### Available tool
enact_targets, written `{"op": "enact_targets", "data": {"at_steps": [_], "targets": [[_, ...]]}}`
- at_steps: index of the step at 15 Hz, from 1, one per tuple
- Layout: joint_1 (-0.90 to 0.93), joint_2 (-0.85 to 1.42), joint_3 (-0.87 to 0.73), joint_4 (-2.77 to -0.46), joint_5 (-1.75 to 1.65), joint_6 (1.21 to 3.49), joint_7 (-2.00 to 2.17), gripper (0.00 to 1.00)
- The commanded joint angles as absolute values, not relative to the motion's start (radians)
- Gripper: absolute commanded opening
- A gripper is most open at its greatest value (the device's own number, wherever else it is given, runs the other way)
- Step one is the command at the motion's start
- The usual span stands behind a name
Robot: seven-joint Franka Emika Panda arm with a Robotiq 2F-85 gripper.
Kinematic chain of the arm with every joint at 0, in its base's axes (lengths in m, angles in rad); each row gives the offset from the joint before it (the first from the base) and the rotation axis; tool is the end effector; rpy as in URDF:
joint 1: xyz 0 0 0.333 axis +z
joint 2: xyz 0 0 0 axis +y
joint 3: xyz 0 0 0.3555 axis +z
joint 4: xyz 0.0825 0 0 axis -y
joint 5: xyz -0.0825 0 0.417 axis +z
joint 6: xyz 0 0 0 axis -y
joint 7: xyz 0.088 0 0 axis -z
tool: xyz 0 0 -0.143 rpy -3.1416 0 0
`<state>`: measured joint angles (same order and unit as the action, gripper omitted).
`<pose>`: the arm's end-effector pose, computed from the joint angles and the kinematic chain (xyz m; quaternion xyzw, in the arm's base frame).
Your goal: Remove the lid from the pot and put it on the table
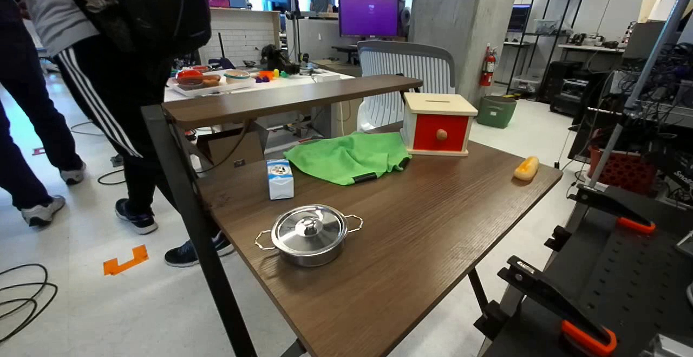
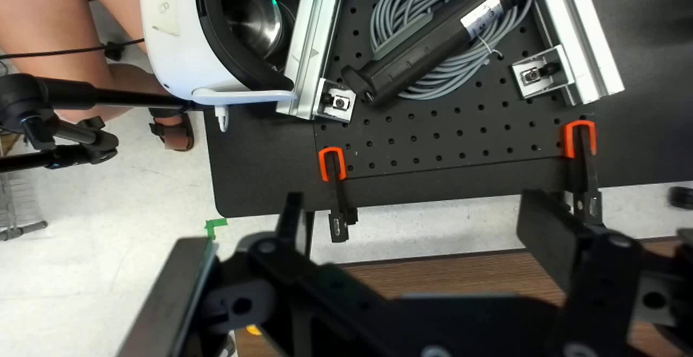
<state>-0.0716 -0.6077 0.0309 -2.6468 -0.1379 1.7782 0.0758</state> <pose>0.3217 -0.0305 0.3977 0.9880 -0.0386 -0.1290 0.0756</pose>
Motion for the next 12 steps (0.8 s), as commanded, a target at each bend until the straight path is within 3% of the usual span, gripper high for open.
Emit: {"op": "enact_targets", "data": {"at_steps": [1,12], "targets": [[-0.053,-0.597,0.023,-2.640,-0.134,1.775,0.073,1.00],[0.110,-0.346,0.157,-2.544,-0.135,1.813,0.104,1.00]]}}
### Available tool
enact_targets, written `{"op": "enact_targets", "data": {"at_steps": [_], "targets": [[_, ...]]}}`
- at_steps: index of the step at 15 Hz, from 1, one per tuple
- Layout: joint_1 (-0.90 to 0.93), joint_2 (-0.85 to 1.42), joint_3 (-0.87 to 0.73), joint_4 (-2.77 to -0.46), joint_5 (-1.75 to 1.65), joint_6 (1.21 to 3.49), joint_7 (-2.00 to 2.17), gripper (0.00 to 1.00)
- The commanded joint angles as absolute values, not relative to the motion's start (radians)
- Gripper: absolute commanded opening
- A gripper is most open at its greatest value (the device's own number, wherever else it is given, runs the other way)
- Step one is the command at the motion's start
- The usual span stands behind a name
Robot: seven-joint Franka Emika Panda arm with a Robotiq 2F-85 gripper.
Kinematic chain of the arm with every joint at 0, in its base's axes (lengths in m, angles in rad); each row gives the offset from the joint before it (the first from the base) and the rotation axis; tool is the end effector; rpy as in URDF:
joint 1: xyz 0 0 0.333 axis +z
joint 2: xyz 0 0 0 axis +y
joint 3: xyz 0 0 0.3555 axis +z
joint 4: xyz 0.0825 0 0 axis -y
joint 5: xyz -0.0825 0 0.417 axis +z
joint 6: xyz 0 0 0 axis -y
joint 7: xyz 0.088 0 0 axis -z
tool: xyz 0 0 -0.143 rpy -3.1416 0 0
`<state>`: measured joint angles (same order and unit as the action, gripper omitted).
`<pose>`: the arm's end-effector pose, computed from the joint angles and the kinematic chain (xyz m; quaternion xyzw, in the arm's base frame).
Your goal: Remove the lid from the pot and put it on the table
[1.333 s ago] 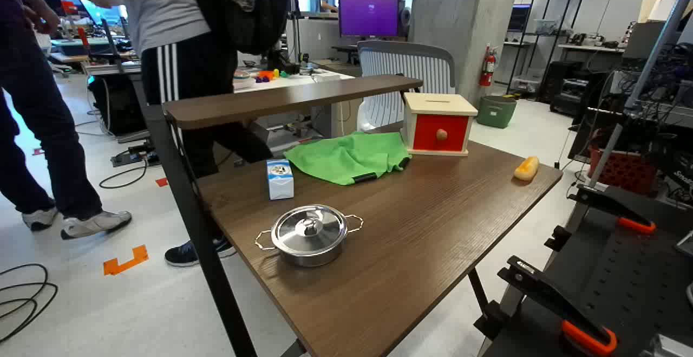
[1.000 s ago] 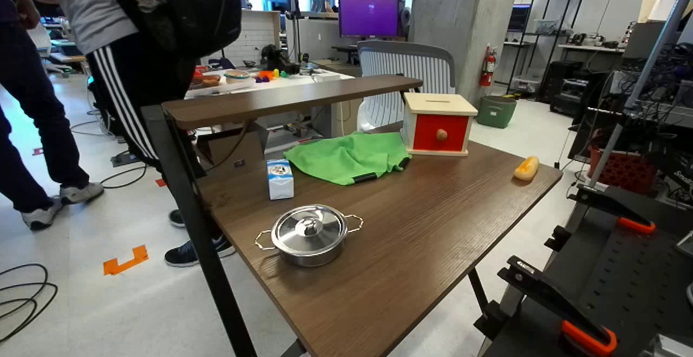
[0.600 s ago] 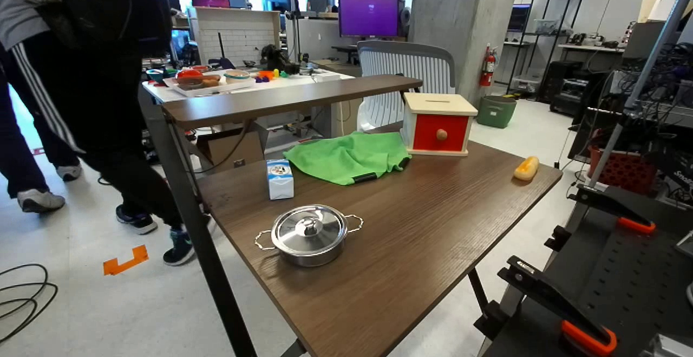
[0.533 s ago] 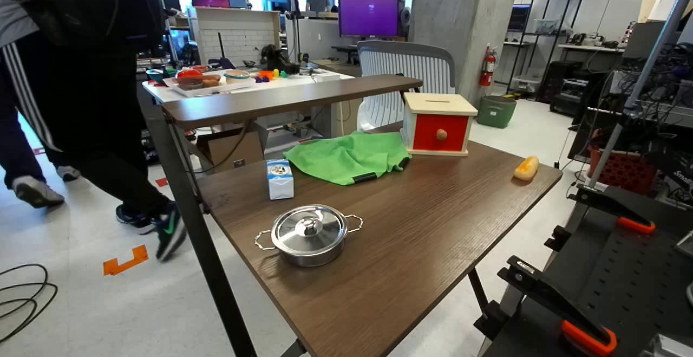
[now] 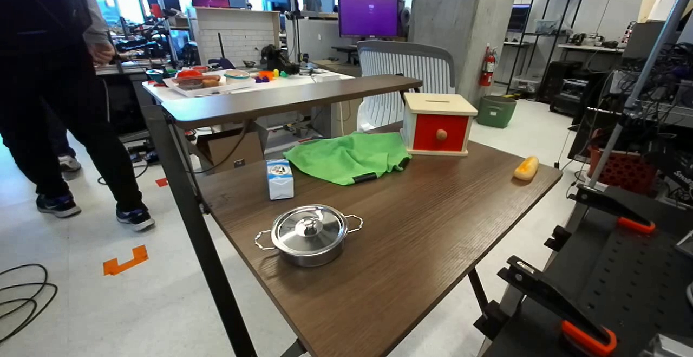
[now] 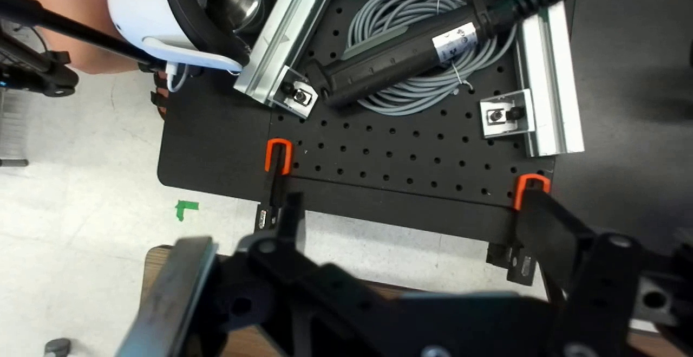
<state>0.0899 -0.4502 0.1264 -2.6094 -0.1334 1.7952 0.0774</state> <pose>0.3400 0.0556 0.3618 0.9757 0.0832 -0.1686 0.1128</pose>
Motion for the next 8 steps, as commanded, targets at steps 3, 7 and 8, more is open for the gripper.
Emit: {"op": "enact_targets", "data": {"at_steps": [3,7,8], "targets": [[0.124,-0.249,0.193,-2.484,-0.144,1.876,0.164,1.00],[0.140,-0.129,0.222,-2.398,-0.126,2.004,0.266,1.00],[0.147,-0.102,0.222,-2.380,-0.106,2.042,0.277,1.00]]}}
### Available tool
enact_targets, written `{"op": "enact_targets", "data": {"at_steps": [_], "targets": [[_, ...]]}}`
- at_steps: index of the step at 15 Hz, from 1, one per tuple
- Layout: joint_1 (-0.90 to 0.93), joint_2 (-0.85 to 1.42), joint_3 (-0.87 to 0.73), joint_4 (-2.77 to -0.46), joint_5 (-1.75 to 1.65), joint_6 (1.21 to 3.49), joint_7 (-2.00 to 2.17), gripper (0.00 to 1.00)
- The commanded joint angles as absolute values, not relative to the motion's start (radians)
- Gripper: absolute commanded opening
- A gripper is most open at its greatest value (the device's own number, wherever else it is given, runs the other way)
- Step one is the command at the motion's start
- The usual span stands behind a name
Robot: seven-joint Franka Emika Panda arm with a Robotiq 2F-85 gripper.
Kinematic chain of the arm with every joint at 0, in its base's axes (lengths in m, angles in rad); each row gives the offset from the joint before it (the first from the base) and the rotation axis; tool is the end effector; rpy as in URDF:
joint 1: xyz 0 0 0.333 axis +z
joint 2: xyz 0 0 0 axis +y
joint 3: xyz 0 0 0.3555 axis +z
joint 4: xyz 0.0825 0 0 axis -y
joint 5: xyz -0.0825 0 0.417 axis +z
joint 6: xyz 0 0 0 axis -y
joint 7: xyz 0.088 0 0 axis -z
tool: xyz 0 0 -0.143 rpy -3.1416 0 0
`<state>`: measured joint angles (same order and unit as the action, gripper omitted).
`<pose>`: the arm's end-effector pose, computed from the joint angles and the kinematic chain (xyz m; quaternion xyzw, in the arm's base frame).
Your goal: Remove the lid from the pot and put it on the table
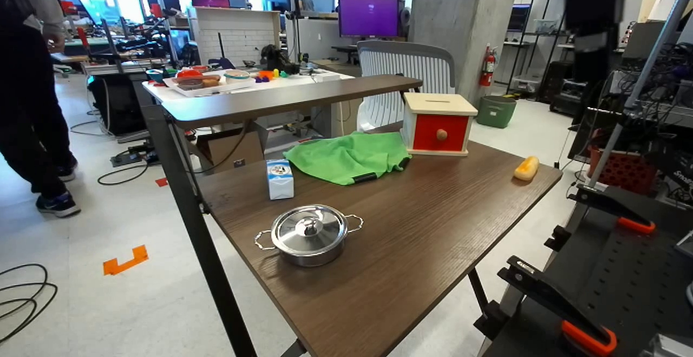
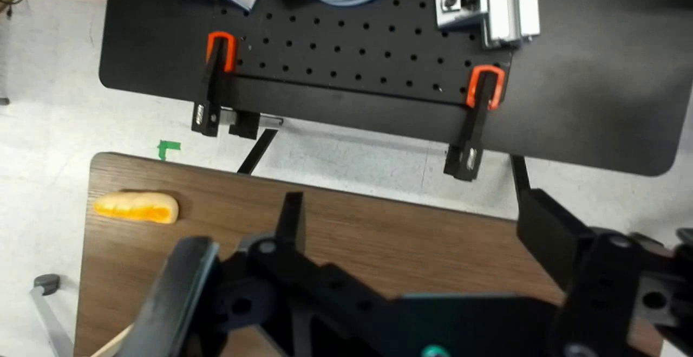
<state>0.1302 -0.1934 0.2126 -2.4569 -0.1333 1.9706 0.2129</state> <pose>0.4096 0.1306 0.3320 0.9815 0.0937 -0.1218 0.1144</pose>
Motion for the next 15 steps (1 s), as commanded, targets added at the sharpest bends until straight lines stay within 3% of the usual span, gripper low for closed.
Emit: {"op": "enact_targets", "data": {"at_steps": [1,15], "targets": [[0.153,-0.079,0.224,-2.365,-0.100,2.073,0.289,1.00],[0.341,0.254,0.215,-2.175,-0.267,2.379,0.670,1.00]]}}
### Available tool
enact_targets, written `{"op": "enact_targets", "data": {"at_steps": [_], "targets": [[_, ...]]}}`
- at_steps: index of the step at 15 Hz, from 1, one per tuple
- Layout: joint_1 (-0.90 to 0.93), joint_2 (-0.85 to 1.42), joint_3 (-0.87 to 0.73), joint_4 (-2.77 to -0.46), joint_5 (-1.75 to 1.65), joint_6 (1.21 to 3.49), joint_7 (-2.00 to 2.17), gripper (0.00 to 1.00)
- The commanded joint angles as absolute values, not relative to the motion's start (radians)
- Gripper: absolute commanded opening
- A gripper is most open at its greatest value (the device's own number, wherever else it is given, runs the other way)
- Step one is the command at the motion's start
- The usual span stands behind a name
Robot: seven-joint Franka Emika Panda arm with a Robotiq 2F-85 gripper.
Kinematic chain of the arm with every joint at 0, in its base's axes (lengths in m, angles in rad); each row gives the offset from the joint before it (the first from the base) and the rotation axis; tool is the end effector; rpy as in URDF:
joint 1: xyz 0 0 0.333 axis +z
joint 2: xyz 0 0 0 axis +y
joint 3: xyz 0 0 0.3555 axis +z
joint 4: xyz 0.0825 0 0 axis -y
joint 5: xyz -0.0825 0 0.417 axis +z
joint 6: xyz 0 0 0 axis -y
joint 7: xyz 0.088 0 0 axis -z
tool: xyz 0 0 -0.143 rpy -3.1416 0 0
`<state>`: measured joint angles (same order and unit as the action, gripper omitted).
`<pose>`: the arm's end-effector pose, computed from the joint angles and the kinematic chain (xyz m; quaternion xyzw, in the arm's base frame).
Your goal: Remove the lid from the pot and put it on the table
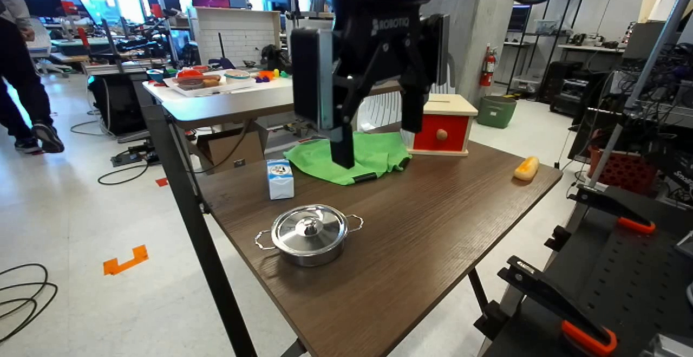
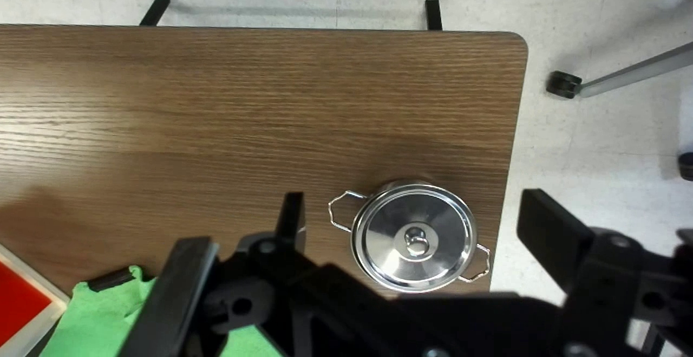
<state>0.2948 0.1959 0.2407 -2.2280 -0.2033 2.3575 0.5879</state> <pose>0.4902 0.2827 0.2606 0.9974 0.0464 0.0004 0.0544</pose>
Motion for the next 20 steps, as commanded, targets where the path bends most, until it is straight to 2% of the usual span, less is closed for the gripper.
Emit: {"op": "enact_targets", "data": {"at_steps": [1,20], "targets": [[0.353,0.275,0.210,-2.160,-0.282,2.377,0.693,1.00],[0.407,0.568,0.112,-1.944,-0.245,2.451,0.746,1.00]]}}
